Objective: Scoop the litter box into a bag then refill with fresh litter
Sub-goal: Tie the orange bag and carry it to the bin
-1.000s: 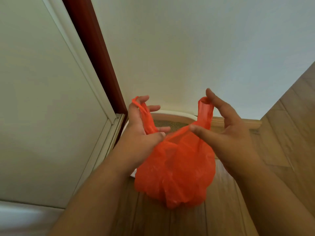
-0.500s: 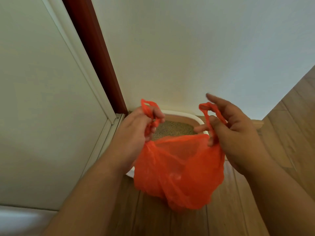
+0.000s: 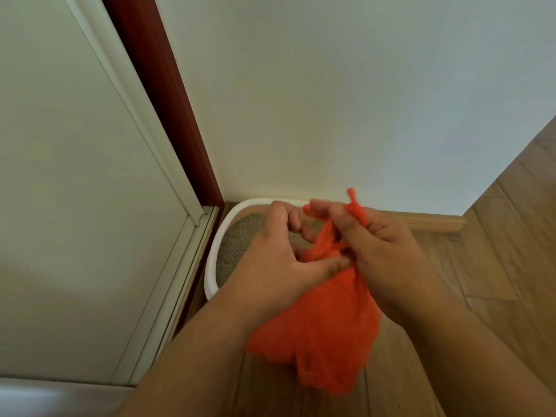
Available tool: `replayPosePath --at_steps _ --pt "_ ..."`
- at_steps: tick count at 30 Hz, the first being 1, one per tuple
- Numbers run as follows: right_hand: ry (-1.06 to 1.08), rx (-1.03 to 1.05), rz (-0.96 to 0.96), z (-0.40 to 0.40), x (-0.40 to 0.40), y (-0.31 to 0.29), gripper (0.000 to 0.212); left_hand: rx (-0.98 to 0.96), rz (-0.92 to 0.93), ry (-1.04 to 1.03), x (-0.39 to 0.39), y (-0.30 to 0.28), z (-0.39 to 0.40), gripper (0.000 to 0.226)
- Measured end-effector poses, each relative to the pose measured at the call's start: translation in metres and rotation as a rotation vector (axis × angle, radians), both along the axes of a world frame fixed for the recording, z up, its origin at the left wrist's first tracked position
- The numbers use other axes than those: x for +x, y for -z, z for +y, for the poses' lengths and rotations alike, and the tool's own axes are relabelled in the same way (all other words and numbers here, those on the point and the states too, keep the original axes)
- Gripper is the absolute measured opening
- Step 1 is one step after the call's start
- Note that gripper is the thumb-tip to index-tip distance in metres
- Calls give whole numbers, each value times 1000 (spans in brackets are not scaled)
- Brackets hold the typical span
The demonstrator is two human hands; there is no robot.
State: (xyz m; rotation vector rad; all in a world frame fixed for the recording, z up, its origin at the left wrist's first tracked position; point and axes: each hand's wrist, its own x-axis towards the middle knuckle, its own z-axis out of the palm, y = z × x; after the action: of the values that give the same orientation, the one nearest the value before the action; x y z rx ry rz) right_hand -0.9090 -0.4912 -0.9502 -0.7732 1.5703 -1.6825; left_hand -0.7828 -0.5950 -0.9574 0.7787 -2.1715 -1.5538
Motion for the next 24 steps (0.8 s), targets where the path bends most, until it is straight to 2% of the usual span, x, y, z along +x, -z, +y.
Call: replayPosePath --at_steps 2,3,4,5,8,12,16,19,20,22,24 --pt "55 -75 -79 2 -6 -4 33 -28 -171 148 3 7 -3 42" --pt "89 -99 -87 3 -10 -5 33 -46 -228 244 4 10 -3 28" --pt "126 -105 -78 4 -13 -6 33 -33 -247 314 5 10 -1 12" --pt "172 -103 -61 5 -16 -6 34 -3 -242 350 5 9 1 10" --pt "313 -120 -75 8 -24 -7 35 103 -176 362 8 3 -2 24" --pt "363 -185 -231 11 -31 -10 37 144 -113 375 11 -1 -2 35" --pt "247 -223 -297 10 -29 -14 38 337 134 231 2 -3 11 36" --pt "15 -268 -327 11 -21 -18 49 411 138 220 1 -10 16 38" --pt "-31 -270 -315 11 -17 -17 58 387 91 252 1 -10 18 37" --pt "-82 -236 -235 12 -10 -11 89 374 9 347 3 -10 21 30" --pt "-158 -203 -132 13 -6 -5 107 364 -31 384 3 -10 24 30"
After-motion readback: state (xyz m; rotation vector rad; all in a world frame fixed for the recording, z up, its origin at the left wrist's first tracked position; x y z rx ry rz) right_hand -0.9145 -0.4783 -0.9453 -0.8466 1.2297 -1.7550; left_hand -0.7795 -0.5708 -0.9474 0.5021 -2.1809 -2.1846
